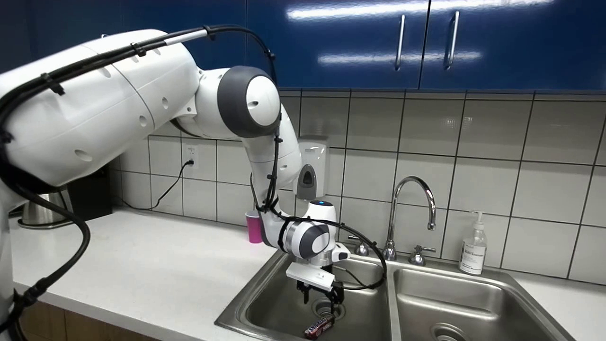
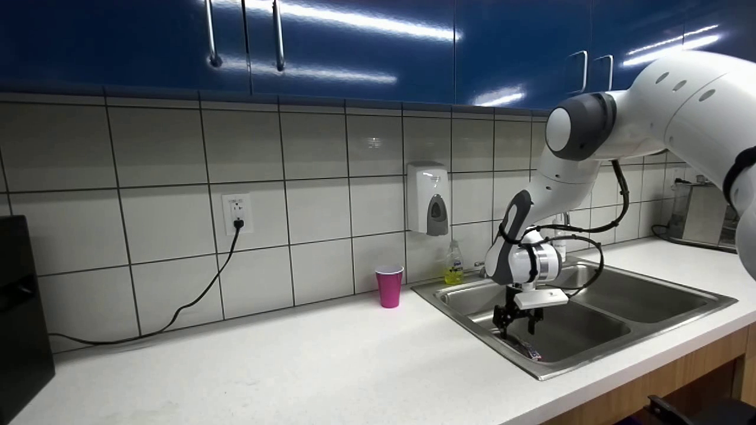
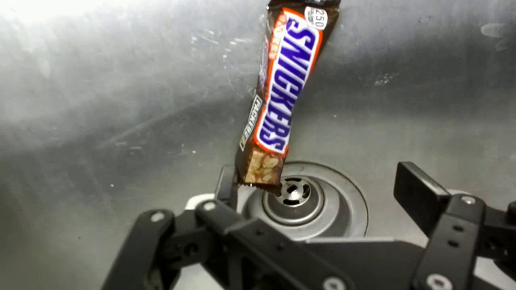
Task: Put the brown packet in the sink.
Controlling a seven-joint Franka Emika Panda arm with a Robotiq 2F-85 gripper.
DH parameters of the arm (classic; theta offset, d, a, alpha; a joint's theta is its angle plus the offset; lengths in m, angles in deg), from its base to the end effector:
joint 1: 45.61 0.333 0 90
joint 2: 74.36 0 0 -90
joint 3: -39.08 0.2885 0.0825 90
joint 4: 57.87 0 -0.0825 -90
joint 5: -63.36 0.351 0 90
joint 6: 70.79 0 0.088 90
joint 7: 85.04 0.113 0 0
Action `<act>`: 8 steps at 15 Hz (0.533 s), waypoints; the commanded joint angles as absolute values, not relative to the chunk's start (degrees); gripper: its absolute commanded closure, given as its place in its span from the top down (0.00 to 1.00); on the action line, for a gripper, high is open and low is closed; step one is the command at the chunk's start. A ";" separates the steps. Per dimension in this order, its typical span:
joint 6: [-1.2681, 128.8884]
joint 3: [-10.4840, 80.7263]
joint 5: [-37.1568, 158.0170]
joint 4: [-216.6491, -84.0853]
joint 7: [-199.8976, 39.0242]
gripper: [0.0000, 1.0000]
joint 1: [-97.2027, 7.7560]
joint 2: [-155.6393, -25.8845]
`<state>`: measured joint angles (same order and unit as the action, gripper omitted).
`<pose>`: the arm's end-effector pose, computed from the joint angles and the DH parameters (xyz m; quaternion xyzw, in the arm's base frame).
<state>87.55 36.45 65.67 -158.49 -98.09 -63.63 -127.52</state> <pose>0.5672 -0.2144 0.0564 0.9963 -0.0747 0.0359 0.0211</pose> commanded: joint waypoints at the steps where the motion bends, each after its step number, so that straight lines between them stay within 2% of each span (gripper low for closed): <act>1: 85.68 37.82 64.14 -161.67 -101.26 1.00 -64.95 -122.73; 8: 80.01 35.72 61.58 -167.78 -100.69 1.00 -61.97 -114.90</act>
